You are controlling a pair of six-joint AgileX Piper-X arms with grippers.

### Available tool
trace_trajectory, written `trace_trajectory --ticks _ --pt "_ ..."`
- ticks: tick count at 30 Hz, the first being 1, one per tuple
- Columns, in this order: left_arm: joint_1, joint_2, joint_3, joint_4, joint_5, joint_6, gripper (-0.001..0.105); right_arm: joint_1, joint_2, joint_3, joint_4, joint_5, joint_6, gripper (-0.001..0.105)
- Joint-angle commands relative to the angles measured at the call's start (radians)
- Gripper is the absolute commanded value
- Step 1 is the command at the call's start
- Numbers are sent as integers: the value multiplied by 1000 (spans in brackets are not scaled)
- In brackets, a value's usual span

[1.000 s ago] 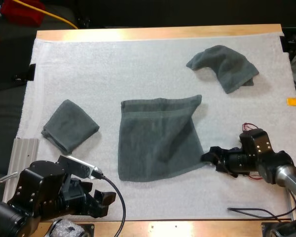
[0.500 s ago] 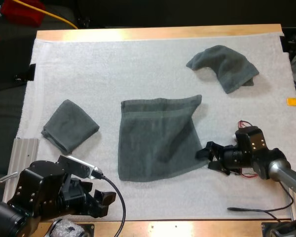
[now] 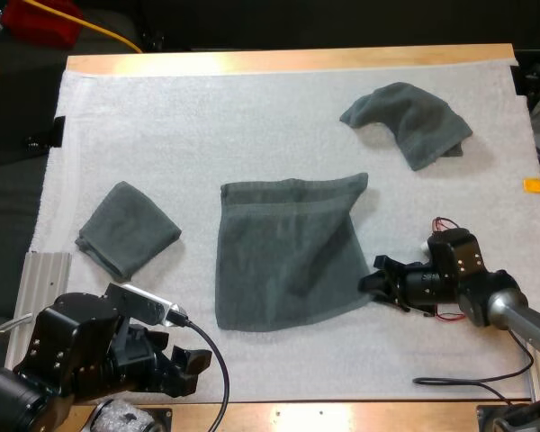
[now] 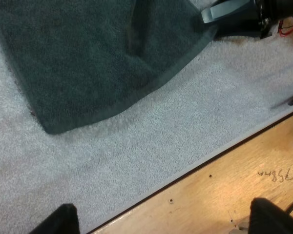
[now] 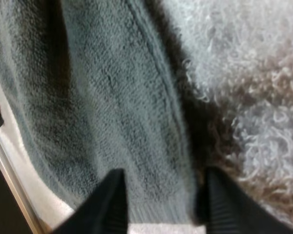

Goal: Pick towel from pile, fold and stack

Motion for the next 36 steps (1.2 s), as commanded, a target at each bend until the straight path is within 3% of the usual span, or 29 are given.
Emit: trace_trajectory --ticks 1,7,16,20,27,36 --pt "-4 -3 -7 2 6 -9 68 1 5 6 8 5 5 23" --pt "-4 -3 -7 -4 6 -8 68 1 5 6 8 29 5 1" --pt "-4 -1 -7 -110 -6 -1 67 1 0 6 55 57 -37 1" --pt "-4 -1 5 -131 -116 -1 67 1 -24 6 134 103 -111 1" --pt "-4 -1 135 -204 -136 -1 67 1 -42 6 201 120 -161 1" --pt "-4 -1 346 -376 -129 -82 67 1 -42 6 226 120 -182 1"
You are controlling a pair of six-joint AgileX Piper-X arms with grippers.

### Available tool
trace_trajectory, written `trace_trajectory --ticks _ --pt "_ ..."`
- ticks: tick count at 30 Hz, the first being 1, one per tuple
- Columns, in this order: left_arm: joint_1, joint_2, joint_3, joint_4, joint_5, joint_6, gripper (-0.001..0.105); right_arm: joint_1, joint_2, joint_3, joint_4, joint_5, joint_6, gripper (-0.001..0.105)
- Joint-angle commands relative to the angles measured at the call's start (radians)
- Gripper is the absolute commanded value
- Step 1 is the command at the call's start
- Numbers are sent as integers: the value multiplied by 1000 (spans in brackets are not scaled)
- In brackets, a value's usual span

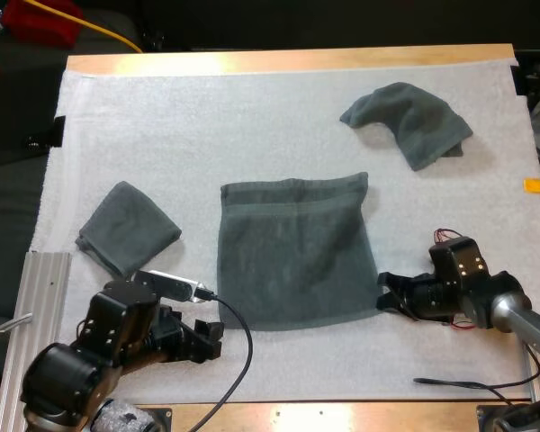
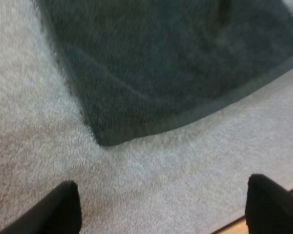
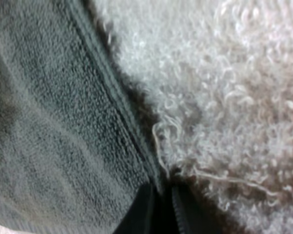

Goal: Pick towel from pile, fold and stack

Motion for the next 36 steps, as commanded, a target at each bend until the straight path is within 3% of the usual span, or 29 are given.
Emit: trace_trajectory --ticks 1,10,17,25,29,36 --pt "-4 -1 21 -32 -9 -19 67 1 -4 5 25 0 -16 1" --pt "-4 88 120 -161 -9 -55 67 1 -4 5 35 -2 -16 1" --pt "-4 280 122 -242 -9 -55 67 1 -4 5 62 -7 -48 1" --pt "-2 393 122 -328 -9 -55 67 1 -5 5 76 -7 -64 1" --pt "45 447 122 -337 -5 -53 67 1 -5 5 76 -7 -69 1" --pt "210 522 122 -383 195 2 67 1 -5 5 76 -7 -83 1"
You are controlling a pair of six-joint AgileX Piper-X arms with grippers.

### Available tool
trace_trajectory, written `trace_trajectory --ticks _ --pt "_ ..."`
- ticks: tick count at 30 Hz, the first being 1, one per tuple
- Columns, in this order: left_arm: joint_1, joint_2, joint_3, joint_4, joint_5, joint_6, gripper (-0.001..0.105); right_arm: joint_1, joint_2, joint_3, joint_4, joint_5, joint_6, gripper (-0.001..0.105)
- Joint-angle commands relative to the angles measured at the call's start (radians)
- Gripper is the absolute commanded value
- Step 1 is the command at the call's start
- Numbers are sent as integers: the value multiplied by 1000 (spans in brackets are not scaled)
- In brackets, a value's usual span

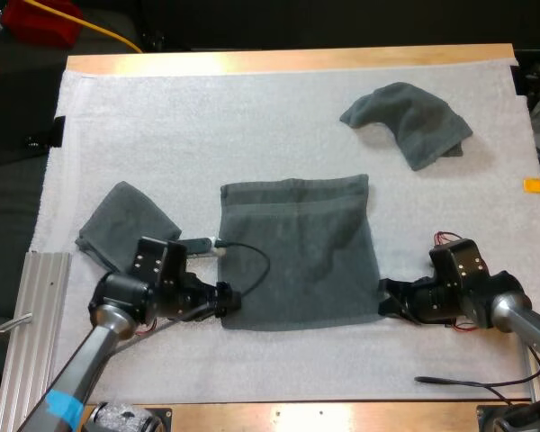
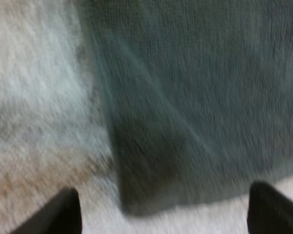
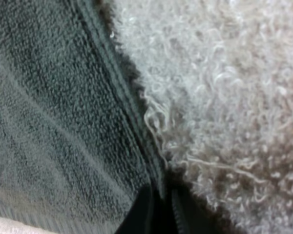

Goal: Pick towel from pile, fold and stack

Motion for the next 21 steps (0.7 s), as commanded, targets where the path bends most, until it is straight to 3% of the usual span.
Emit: trace_trajectory --ticks 1,9,16,21 --pt "19 12 1 -2 36 28 67 1 -5 5 30 -5 -12 1" --pt "76 103 23 12 78 135 67 1 -5 5 30 -5 -12 1" --pt "76 180 22 -2 81 161 67 1 -5 5 30 -6 -12 1" --pt "76 227 22 -28 161 170 67 1 -5 5 30 -7 -12 1"
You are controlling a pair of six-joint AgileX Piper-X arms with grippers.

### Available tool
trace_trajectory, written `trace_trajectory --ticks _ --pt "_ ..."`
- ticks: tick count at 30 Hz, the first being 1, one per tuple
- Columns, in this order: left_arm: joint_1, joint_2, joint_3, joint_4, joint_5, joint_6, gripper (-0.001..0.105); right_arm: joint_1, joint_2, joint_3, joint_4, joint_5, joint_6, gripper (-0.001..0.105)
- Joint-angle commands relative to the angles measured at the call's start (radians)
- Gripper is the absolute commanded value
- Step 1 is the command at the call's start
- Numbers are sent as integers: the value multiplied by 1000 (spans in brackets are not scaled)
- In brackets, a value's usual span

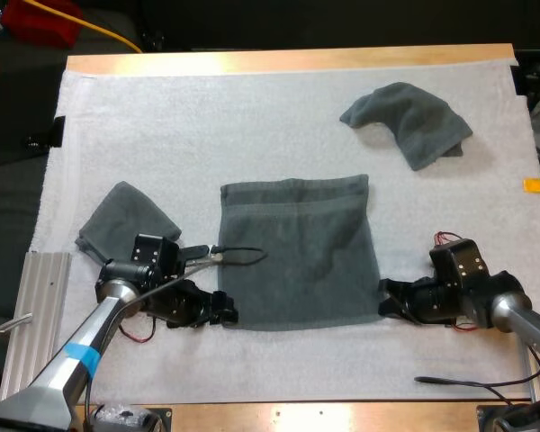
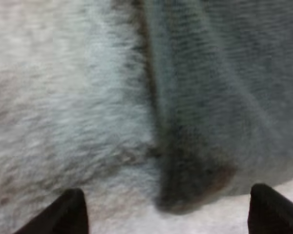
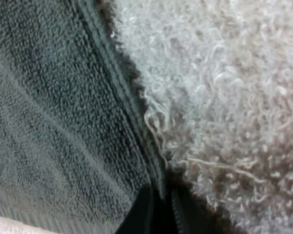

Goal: Pick towel from pile, fold and stack

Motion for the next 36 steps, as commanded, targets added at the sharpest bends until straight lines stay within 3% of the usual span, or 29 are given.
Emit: trace_trajectory --ticks 1,6,11,22,30,36 --pt "0 15 1 -18 38 10 67 1 -5 5 29 -4 -13 1" --pt "0 66 1 -10 51 10 67 1 -5 5 29 -6 -13 1" --pt "-20 110 1 -10 137 15 67 1 -5 5 29 -11 -13 1" --pt "-143 144 1 -35 153 13 67 1 -5 5 29 -18 -13 1" --pt "-149 144 1 -40 150 9 67 1 -5 5 29 -21 -13 1" --pt "-149 144 1 -40 147 9 60 1 -5 5 29 -21 -13 1"
